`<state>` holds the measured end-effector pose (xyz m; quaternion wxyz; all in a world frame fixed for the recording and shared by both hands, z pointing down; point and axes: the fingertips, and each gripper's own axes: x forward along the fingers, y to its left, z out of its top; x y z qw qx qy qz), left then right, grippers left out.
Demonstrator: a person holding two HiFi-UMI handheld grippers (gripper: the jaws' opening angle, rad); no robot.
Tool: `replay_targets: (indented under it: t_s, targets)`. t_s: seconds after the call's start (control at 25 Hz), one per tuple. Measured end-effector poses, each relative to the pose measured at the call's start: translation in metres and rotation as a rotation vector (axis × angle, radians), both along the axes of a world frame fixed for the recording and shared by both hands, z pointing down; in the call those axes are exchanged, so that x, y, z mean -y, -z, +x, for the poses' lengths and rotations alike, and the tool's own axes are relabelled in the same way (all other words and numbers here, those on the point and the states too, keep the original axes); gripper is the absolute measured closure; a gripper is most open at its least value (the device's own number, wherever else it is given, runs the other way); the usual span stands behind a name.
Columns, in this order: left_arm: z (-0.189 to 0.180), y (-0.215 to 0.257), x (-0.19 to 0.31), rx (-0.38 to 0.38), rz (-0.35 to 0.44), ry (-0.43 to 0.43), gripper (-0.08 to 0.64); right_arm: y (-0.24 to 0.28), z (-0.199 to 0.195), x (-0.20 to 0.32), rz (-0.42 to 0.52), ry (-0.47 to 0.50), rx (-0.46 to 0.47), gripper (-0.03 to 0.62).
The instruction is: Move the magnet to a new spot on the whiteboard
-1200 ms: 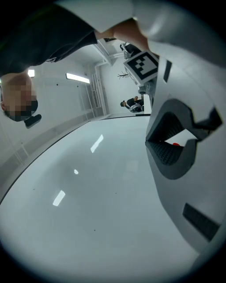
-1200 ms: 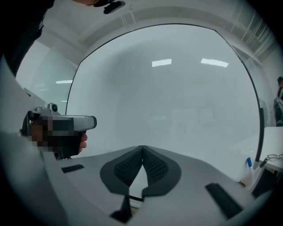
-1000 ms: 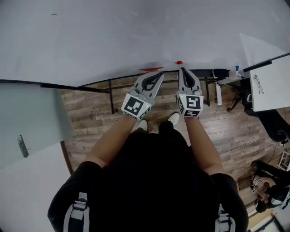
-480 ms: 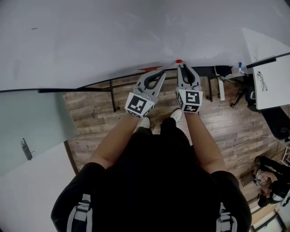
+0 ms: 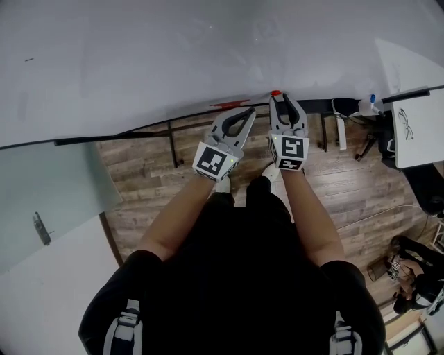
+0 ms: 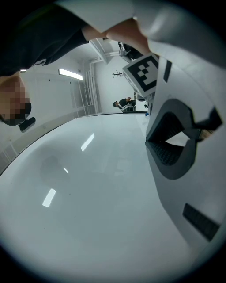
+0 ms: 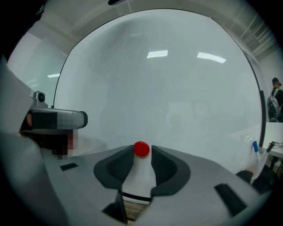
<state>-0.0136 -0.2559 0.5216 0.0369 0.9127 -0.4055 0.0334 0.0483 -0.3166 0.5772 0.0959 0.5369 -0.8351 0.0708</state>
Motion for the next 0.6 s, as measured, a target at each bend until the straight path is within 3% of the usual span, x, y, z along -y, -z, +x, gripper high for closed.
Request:
replay_targets:
  t_s: [0.6]
  targets:
    - [-0.0070, -0.0062, 0.0024, -0.002, -0.038, 0.017, 0.555, -0.0027, -0.0019, 0.0021, 0.005, -0.017, 0.036, 0.460]
